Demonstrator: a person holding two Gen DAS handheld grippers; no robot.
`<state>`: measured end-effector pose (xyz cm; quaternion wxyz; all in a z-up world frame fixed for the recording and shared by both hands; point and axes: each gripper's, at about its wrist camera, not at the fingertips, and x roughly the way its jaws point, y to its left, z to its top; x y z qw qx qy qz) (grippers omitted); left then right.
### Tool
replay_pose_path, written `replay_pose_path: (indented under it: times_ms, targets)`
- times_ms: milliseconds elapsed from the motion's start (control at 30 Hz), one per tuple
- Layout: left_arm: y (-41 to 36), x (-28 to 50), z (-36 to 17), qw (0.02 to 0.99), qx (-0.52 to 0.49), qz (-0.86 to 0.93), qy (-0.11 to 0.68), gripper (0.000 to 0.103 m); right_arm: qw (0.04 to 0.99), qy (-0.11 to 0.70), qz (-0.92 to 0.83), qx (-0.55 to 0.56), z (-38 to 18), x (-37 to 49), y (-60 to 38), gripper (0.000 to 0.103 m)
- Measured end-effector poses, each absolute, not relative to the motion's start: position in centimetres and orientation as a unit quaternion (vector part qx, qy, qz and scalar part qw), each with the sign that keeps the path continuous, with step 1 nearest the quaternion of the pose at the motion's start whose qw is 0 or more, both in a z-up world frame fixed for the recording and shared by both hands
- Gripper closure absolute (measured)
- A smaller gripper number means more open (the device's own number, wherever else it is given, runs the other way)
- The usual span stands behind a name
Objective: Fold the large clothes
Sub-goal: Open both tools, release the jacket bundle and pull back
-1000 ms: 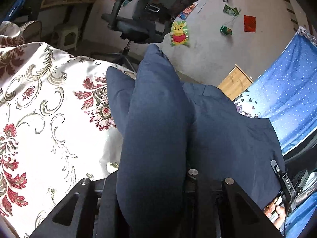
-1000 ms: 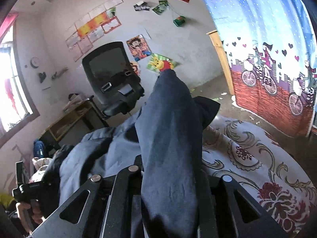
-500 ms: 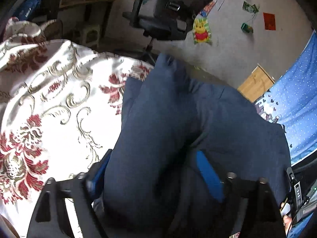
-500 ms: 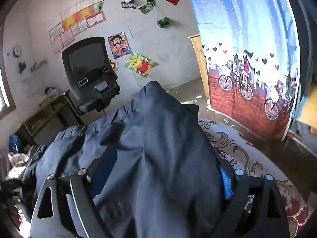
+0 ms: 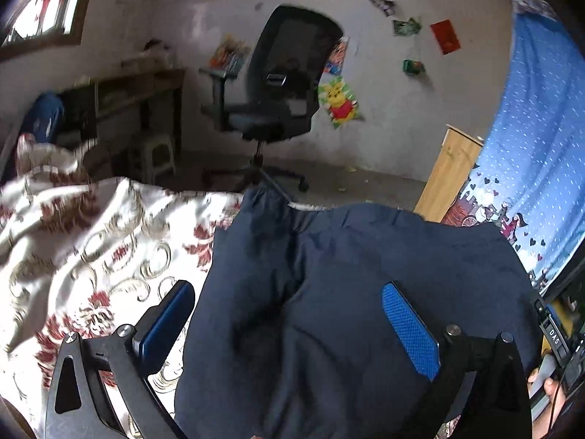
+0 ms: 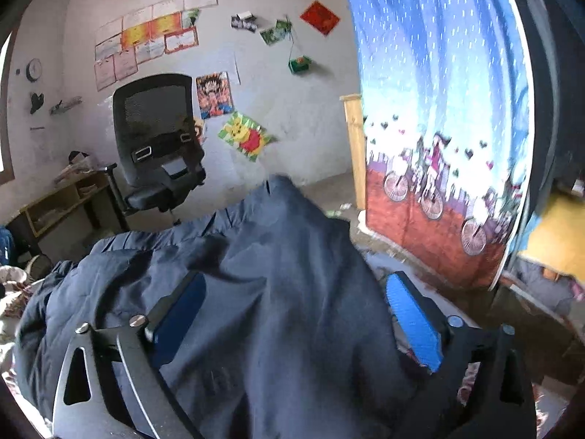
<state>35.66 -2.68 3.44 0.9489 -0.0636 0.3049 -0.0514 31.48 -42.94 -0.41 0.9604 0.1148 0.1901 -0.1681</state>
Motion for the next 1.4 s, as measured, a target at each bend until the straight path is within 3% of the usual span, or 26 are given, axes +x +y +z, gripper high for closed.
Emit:
replay_pose_path:
  times_ms: [433,700,1100,1400]
  targets:
    - [-5.9,29.6,7.8,0.969,-0.021,-0.062,0.238,0.0,0.986,0.097,-0.119,0.058,5.0,24.6,-38.4,0.001]
    - [-7.3,23.6,10.2,0.978,-0.014,-0.073,0.194,0.0,0.988,0.067,-0.109,0.082,7.4,19.9,-37.7,0.001]
    - [-8.6,16.6,10.9,0.984,0.02,-0.074,0.161,0.0,0.992,0.014,-0.096,0.085,9.7,12.9,-36.3,0.001]
    - [-7.1,11.4,11.0,0.988,-0.009,-0.049,0.147,0.0,0.995,-0.004,-0.076,0.061,9.7,8.5,-33.8,0.001]
